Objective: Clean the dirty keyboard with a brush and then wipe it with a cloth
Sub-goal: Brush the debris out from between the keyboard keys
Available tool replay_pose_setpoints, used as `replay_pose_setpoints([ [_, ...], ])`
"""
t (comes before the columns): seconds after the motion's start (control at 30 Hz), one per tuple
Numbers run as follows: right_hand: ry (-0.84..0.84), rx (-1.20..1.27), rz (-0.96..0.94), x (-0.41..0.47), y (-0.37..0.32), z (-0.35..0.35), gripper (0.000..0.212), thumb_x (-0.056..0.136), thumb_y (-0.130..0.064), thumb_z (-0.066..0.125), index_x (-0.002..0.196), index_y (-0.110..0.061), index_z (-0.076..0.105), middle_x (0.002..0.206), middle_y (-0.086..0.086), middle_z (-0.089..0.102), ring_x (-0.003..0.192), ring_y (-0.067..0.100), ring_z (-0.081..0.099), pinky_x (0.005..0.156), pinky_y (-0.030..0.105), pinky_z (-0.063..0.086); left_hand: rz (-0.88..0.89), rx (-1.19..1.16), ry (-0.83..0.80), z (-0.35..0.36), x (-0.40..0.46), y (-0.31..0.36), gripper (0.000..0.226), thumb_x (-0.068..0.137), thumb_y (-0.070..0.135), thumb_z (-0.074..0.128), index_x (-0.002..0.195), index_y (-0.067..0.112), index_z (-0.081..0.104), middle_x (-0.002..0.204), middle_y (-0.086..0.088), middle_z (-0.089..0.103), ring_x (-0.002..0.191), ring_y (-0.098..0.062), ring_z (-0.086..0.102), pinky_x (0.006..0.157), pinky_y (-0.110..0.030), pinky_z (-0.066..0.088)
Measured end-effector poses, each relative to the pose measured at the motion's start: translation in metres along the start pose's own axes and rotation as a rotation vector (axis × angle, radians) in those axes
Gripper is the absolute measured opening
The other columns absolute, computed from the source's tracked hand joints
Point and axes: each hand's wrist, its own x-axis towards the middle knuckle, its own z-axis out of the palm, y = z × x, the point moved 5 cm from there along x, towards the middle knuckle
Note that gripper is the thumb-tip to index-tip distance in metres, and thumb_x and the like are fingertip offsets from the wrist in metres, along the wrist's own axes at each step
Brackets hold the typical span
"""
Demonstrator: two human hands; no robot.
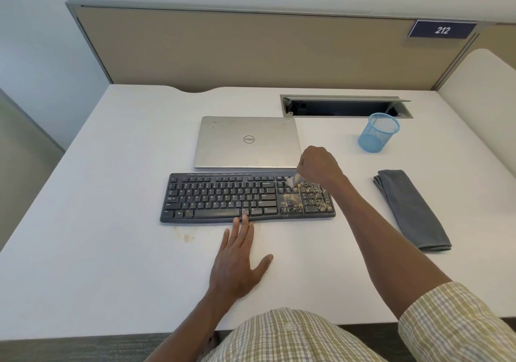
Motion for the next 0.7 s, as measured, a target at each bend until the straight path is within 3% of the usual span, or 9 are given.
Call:
replay_pose_setpoints([
  [0.2,0.089,0.019,0.054,-0.002,0.005,-0.010,0.012,0.078,-0.002,0.059,0.066,-0.004,0.057,0.062,0.009,0.060,0.063,0.031,0.062,0.056,0.029,0.049,0.002,-0.004,0.001,0.000,0.000,-0.001,0.093,0.094,0.076,0.020,0.162,0.016,-0.001,0.167,0.005,-0.020,0.153,-0.013,-0.023,0.123,-0.030,-0.011],
  [0.37,0.044,0.004,0.066,0.001,0.013,-0.008,0.009,0.079,-0.003,0.058,0.081,-0.002,0.066,0.070,0.007,0.063,0.067,0.027,0.062,0.059,0.028,0.047,0.001,-0.007,0.007,0.000,0.000,-0.001,0.093,0.094,0.075,0.023,0.162,0.016,0.000,0.167,0.004,-0.019,0.153,-0.013,-0.022,0.123,-0.030,-0.010],
  [0.7,0.076,-0.019,0.060,0.002,0.018,-0.006,0.013,0.083,-0.002,0.054,0.079,-0.003,0.067,0.065,0.005,0.060,0.061,0.026,0.058,0.057,0.027,0.046,-0.001,0.005,-0.007,0.001,0.000,-0.001,0.092,0.094,0.076,0.021,0.162,0.016,0.000,0.167,0.004,-0.020,0.153,-0.013,-0.024,0.123,-0.030,-0.011],
])
